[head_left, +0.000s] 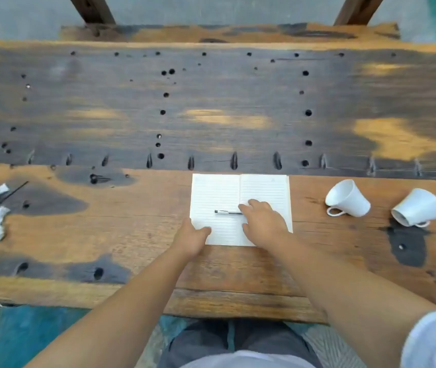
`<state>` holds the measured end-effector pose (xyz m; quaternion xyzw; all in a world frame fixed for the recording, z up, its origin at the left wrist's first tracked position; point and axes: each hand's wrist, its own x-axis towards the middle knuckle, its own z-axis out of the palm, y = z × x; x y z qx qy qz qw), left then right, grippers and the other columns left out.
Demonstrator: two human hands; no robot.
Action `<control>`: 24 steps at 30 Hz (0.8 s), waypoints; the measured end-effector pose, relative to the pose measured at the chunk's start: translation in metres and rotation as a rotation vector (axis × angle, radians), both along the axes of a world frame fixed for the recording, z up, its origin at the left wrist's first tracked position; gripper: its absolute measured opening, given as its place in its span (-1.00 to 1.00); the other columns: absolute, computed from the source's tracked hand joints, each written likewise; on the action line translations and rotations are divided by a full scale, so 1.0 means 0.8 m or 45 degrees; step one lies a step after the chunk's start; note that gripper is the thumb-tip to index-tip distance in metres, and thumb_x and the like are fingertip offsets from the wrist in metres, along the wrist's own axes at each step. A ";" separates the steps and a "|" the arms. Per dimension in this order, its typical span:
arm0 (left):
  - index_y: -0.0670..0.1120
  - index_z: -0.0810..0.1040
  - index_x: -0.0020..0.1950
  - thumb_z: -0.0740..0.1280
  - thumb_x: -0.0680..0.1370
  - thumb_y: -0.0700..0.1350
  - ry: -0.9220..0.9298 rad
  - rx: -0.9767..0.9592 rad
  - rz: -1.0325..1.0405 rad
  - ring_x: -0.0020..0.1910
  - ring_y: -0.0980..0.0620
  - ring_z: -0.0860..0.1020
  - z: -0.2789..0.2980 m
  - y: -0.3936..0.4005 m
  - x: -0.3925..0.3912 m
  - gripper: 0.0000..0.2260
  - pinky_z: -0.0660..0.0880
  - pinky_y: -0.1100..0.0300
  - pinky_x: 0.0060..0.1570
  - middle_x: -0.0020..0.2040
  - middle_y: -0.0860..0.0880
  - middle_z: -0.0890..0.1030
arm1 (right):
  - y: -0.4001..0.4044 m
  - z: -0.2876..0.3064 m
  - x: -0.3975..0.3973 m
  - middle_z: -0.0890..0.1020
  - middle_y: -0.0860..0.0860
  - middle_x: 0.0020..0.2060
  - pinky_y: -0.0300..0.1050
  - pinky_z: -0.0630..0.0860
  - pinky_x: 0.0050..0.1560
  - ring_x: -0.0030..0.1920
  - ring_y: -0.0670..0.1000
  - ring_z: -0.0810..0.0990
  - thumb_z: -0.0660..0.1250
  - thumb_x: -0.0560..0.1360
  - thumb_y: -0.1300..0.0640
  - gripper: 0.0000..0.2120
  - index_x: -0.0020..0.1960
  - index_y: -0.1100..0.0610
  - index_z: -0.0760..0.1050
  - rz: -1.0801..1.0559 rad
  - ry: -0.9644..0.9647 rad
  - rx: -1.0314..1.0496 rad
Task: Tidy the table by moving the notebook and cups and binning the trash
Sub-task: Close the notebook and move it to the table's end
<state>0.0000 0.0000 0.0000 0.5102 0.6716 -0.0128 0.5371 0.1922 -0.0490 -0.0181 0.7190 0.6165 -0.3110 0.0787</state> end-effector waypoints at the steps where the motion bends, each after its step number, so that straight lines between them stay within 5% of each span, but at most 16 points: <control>1: -0.09 0.40 0.34 0.34 0.51 -0.11 -0.002 -0.006 0.088 0.13 -0.09 0.51 -0.005 0.001 0.003 -0.60 0.43 0.09 0.13 0.28 -0.11 0.55 | -0.002 -0.002 -0.002 0.26 0.07 0.45 0.09 0.43 0.15 0.35 0.15 0.28 0.20 0.55 0.05 -0.51 0.45 0.02 0.20 0.019 -0.027 -0.061; 5: -0.16 0.34 0.40 0.36 0.48 -0.03 0.229 -0.052 0.221 0.33 -0.22 0.38 -0.020 0.010 0.010 -0.48 0.37 -0.11 0.31 0.37 -0.21 0.39 | -0.020 -0.023 -0.009 0.10 0.06 0.55 0.08 0.37 0.24 0.46 0.11 0.15 0.18 0.56 0.08 -0.41 0.53 0.00 0.05 -0.004 -0.071 -0.104; 9: -0.15 0.34 0.35 0.39 0.45 -0.03 0.190 -0.100 0.240 0.25 -0.22 0.45 -0.030 0.016 0.010 -0.48 0.43 -0.10 0.25 0.31 -0.19 0.46 | -0.018 -0.037 -0.007 0.14 0.07 0.54 0.07 0.39 0.18 0.43 0.13 0.21 0.15 0.60 0.02 -0.47 0.53 0.00 0.08 0.038 -0.138 -0.023; 14: -0.12 0.41 0.20 0.32 0.51 -0.16 0.107 -0.130 0.219 0.06 -0.16 0.54 -0.031 0.018 -0.010 -0.72 0.54 -0.07 0.08 0.15 -0.16 0.57 | -0.019 -0.045 -0.007 0.25 0.05 0.50 0.10 0.34 0.14 0.34 0.13 0.34 0.21 0.59 0.06 -0.52 0.48 -0.01 0.18 0.117 -0.220 0.000; 18: -0.08 0.51 0.23 0.27 0.57 -0.23 -0.060 -0.226 0.072 0.12 -0.16 0.57 -0.025 0.002 -0.025 -0.76 0.54 -0.13 0.15 0.22 -0.15 0.61 | -0.028 -0.043 -0.012 0.52 0.02 0.07 -0.04 0.30 -0.12 0.00 0.09 0.51 0.31 0.41 0.32 -0.60 0.20 0.05 0.42 0.206 -0.193 0.094; 21: -0.04 0.48 0.33 0.24 0.59 -0.21 -0.098 -0.140 -0.064 0.20 -0.11 0.55 -0.022 -0.009 -0.037 -0.69 0.50 -0.10 0.22 0.26 -0.07 0.59 | -0.031 -0.037 -0.025 0.52 0.02 -0.14 -0.04 0.48 -0.21 -0.16 0.12 0.53 0.24 0.52 0.21 -0.87 0.02 0.08 0.51 -0.165 0.006 0.043; 24: -0.01 0.38 0.44 0.20 0.62 -0.20 -0.152 -0.078 -0.155 0.25 0.00 0.49 -0.017 -0.018 -0.054 -0.62 0.47 0.09 0.20 0.32 0.01 0.54 | -0.025 -0.028 -0.050 0.59 0.01 -0.18 -0.04 0.55 -0.19 -0.17 0.11 0.56 0.27 0.49 0.16 -0.90 -0.09 0.13 0.56 -0.764 0.269 -0.019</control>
